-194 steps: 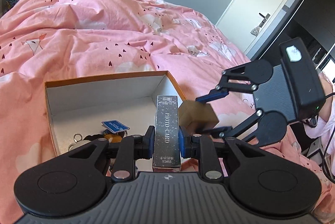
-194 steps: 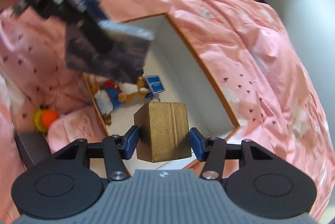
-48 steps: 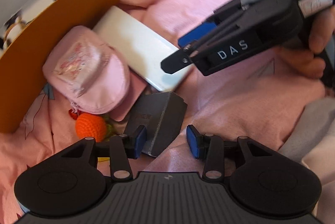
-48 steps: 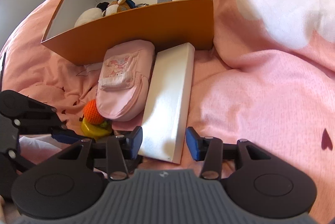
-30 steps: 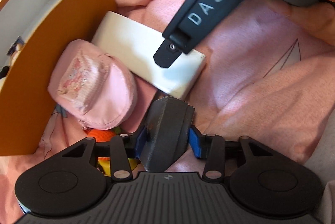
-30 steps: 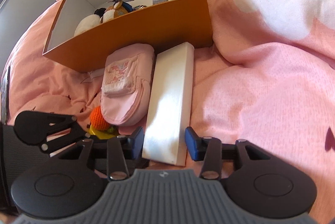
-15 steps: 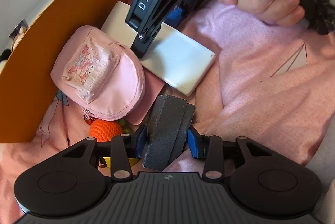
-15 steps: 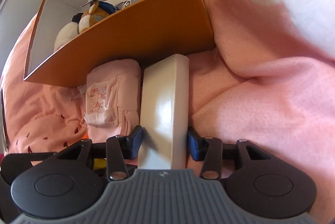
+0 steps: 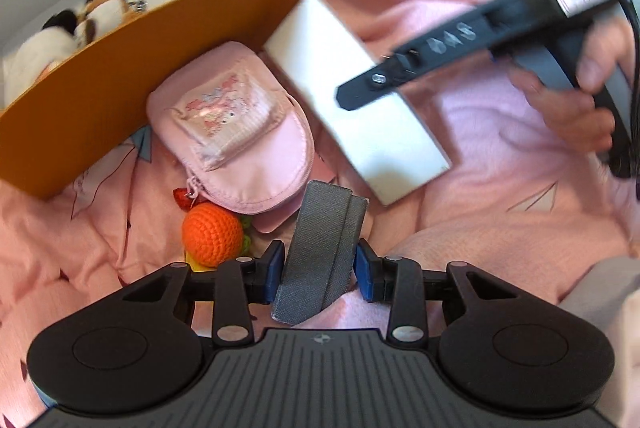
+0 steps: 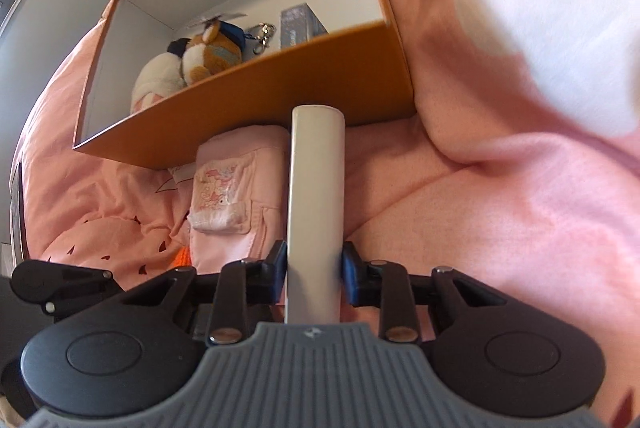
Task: Organize objects
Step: 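Lower the dark grey item with the left gripper while the right lowers the white box into the shoebox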
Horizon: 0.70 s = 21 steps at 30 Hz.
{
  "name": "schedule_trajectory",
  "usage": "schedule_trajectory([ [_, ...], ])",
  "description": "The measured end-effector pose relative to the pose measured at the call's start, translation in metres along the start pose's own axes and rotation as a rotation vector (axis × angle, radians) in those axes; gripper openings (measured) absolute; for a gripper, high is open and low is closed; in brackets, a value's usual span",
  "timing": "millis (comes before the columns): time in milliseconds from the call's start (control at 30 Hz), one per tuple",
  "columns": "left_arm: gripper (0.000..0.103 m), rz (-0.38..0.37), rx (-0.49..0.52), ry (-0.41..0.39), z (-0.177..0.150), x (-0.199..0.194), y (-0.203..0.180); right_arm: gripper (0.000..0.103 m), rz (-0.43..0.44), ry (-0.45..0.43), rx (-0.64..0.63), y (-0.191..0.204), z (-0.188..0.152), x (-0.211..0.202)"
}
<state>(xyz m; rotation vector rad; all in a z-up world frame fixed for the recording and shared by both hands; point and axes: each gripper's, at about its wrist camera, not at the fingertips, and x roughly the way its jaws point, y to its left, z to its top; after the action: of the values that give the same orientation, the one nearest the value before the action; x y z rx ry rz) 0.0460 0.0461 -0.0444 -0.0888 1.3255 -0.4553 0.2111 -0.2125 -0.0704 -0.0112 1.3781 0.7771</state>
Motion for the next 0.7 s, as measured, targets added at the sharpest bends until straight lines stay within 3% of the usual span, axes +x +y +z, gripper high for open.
schedule_trajectory([
  [200,0.039,-0.038,-0.068,-0.067,-0.007,-0.02,-0.016,0.03,-0.019,-0.053,-0.032,0.006,-0.004,-0.03],
  [267,0.038,-0.046,-0.085,-0.097,0.019,0.001,-0.023,0.03,-0.018,-0.068,-0.036,0.008,-0.004,-0.039],
  [367,0.037,-0.048,-0.108,-0.151,0.024,0.002,-0.026,0.03,-0.016,-0.092,-0.05,0.011,-0.005,-0.053],
  [700,0.037,-0.035,-0.148,-0.358,0.05,-0.052,-0.02,0.03,0.023,-0.194,-0.094,0.032,0.012,-0.091],
])
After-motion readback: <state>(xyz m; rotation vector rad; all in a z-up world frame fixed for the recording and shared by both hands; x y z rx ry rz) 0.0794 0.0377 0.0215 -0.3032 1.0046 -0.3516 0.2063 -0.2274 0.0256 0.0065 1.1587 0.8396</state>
